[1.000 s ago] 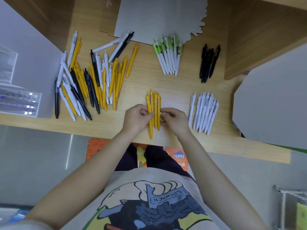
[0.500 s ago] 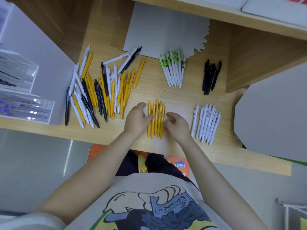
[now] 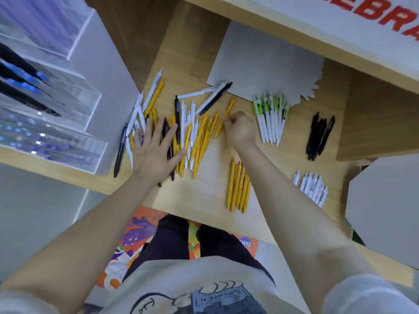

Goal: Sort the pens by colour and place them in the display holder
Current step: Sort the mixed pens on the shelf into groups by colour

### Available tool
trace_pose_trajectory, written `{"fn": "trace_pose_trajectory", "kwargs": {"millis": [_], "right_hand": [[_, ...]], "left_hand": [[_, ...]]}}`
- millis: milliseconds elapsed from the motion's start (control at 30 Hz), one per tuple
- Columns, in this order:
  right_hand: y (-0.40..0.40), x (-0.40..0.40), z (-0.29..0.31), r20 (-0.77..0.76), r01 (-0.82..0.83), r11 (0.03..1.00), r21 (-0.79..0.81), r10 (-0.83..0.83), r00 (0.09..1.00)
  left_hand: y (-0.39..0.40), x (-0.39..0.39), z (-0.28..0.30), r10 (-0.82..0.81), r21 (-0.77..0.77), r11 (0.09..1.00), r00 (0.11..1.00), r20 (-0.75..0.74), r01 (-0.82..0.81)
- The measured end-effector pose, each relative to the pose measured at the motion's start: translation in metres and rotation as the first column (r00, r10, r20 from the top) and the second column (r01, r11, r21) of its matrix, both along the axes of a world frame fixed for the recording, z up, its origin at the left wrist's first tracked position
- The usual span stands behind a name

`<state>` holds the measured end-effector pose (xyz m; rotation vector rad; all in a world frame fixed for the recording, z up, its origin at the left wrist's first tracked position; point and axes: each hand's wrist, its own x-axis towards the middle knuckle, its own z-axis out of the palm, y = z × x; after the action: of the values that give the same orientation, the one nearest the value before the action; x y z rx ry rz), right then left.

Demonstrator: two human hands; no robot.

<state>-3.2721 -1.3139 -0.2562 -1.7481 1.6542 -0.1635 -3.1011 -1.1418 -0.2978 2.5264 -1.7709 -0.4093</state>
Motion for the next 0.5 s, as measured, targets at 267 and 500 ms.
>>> {"fn": "trace_pose_trajectory", "kwargs": {"millis": [267, 500], "right_hand": [[0.02, 0.003, -0.004, -0.087, 0.058, 0.988, 0.14, -0.046, 0.995], [0.049, 0.037, 0.0, -0.022, 0.126, 0.966, 0.226, -0.125, 0.992]], "left_hand": [[0.009, 0.004, -0.017, -0.025, -0.121, 0.992, 1.0, 0.01, 0.026], [0.009, 0.008, -0.015, -0.048, -0.119, 0.992, 0.998, -0.027, 0.044]]}}
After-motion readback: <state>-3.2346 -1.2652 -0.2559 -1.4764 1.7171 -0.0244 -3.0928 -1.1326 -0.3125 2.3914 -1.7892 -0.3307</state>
